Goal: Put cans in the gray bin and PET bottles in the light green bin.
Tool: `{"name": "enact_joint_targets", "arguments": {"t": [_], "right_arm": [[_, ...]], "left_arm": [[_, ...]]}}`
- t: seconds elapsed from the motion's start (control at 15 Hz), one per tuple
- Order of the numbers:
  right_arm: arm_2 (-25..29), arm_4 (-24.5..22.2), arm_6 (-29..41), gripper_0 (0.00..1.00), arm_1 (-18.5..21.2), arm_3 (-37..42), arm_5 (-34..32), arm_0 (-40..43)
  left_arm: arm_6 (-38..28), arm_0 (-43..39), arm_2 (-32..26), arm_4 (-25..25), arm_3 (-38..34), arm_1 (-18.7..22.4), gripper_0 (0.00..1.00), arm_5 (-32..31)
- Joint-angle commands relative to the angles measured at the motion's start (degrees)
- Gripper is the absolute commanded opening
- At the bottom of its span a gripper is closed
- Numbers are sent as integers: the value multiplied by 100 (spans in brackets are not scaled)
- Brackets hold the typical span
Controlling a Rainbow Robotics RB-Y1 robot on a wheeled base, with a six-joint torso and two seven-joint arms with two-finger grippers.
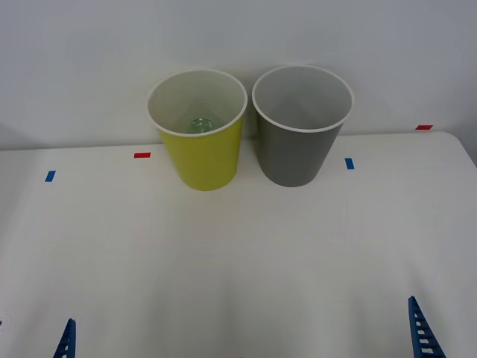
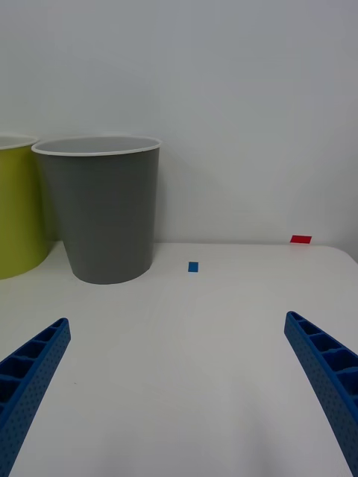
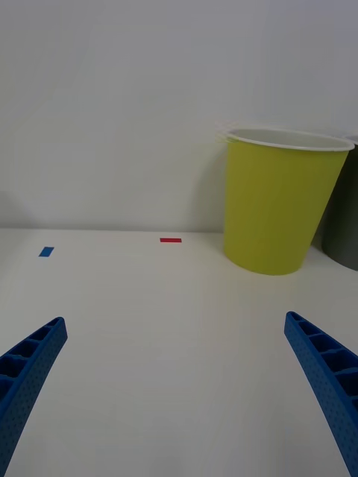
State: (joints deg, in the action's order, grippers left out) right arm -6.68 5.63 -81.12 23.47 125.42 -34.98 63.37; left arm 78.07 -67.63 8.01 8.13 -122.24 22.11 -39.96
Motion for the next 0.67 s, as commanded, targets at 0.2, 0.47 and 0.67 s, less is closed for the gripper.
{"name": "enact_joint_targets", "arguments": {"t": [0.2, 0.47, 0.67], "right_arm": [[0, 0, 0, 100, 0, 0, 0, 0], [0, 0, 0, 100, 0, 0, 0, 0], [0, 0, 0, 100, 0, 0, 0, 0]], "left_arm": [[42, -118, 8, -22, -1, -49, 100, -4], [42, -118, 8, -22, -1, -49, 100, -4], [42, -118, 8, -22, -1, -49, 100, -4]]}}
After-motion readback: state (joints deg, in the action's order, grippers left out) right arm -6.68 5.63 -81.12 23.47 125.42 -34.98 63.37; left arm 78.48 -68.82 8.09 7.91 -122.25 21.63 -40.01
